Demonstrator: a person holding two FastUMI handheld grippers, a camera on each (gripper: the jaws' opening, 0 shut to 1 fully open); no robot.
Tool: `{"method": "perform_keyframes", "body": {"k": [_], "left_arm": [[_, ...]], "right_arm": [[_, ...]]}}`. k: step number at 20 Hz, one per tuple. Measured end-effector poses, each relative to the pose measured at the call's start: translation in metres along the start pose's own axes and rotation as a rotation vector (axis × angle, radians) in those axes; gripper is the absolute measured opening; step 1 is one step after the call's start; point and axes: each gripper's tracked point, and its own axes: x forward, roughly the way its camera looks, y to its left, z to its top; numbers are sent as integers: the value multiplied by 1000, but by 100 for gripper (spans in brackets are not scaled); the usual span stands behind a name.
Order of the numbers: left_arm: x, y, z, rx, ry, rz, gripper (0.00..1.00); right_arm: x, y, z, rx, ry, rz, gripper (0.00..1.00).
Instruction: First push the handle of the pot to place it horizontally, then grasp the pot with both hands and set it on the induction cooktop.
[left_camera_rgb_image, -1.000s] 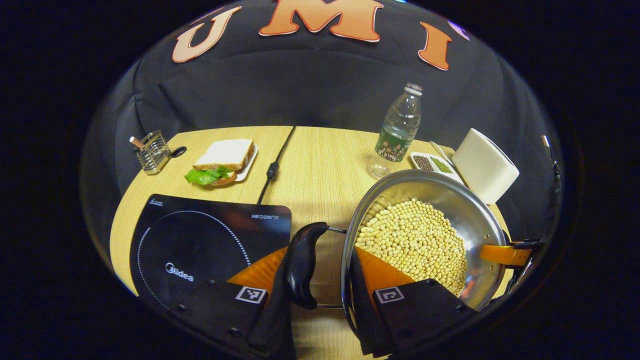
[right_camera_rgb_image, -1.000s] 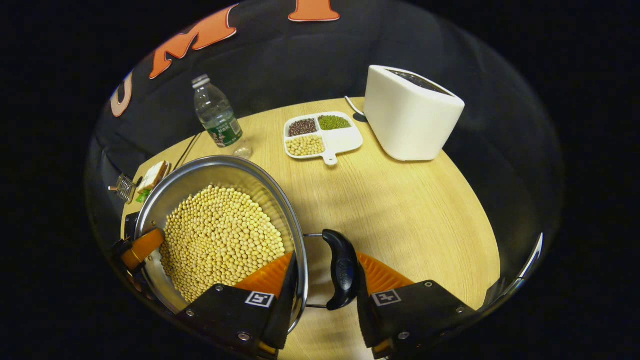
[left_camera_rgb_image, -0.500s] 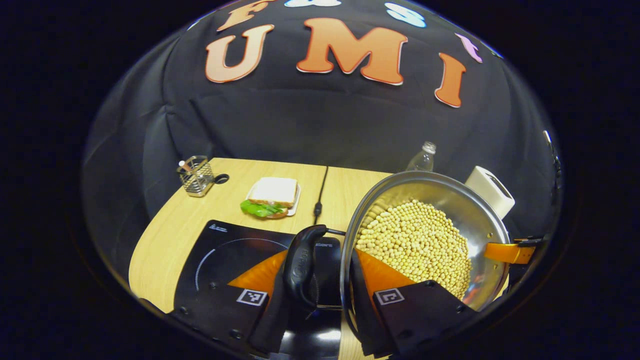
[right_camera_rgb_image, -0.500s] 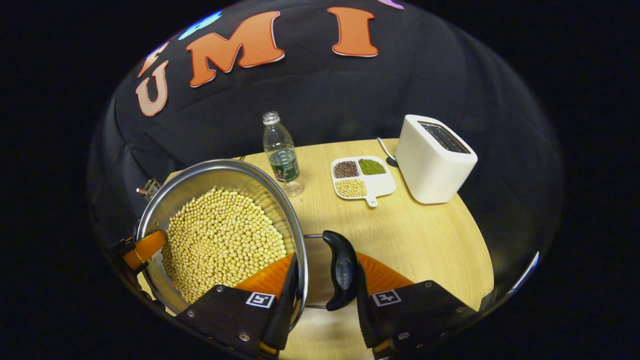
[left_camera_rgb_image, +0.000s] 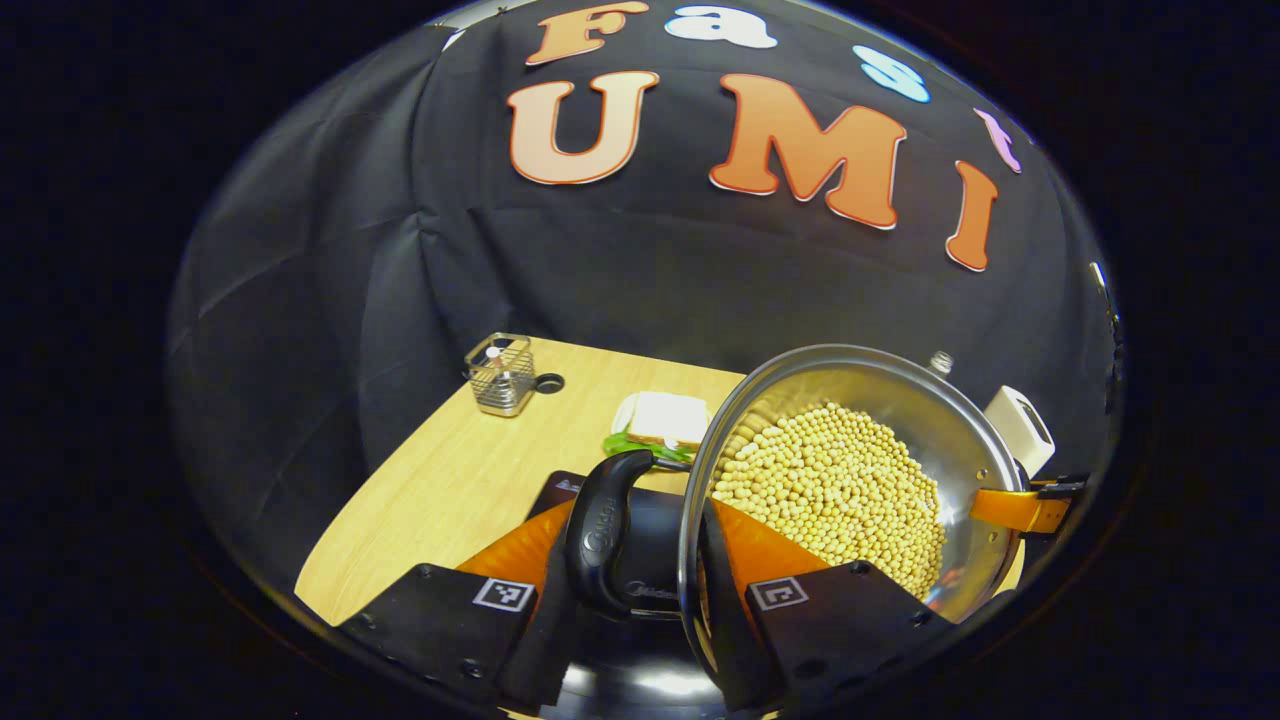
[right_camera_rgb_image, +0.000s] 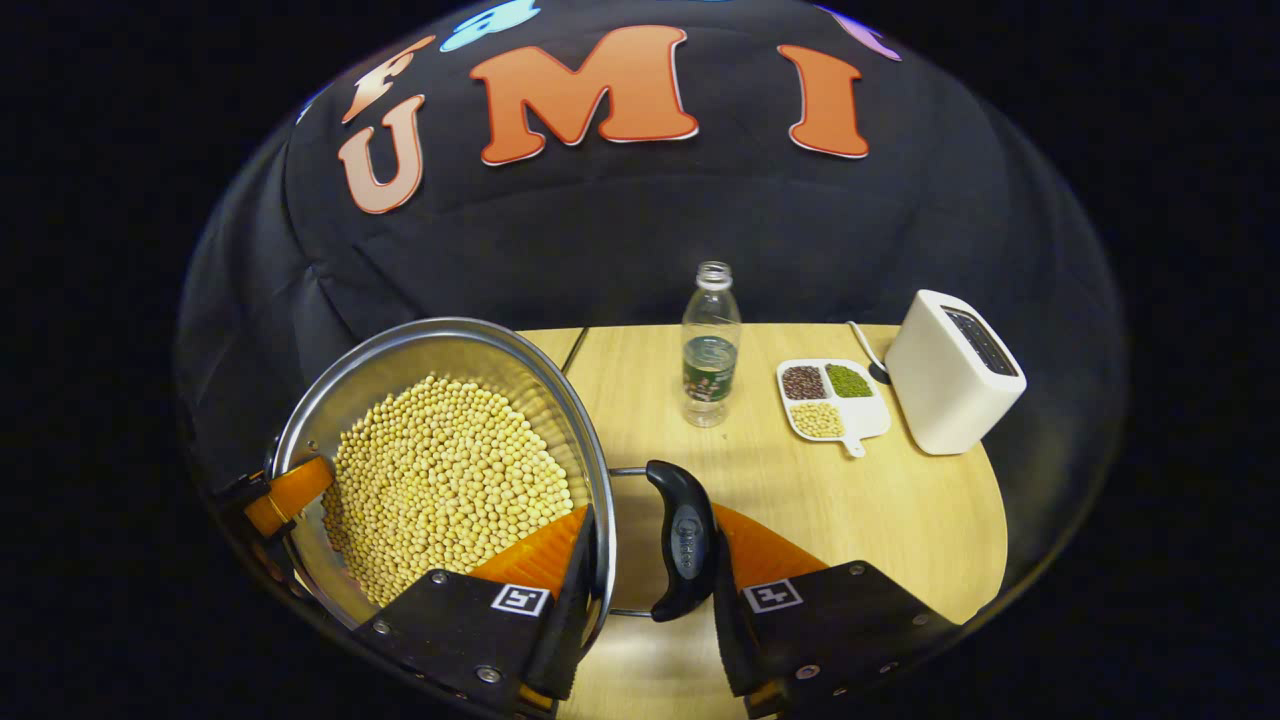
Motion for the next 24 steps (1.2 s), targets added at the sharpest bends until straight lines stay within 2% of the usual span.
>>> {"method": "perform_keyframes", "body": {"k": [3,6,7,8,15,16,17,24], "left_arm": [[2,37,8,-14,0,38,64],[-1,53,10,-15,2,66,63],[0,54,10,-10,6,73,64],[1,50,7,-9,7,78,64],[3,42,1,-86,114,82,65],[4,43,0,-90,124,80,64],[4,43,1,-92,135,78,65],[1,44,2,-103,205,78,65]], "right_arm": [[0,-10,9,-23,3,29,56],[0,-16,13,-35,7,49,56],[0,-13,11,-37,8,52,52],[1,-13,10,-40,11,53,56],[-8,-16,18,-80,81,37,56],[-9,-18,20,-83,87,34,52],[-11,-19,21,-84,98,31,56],[-16,-20,25,-91,146,17,56]]}}
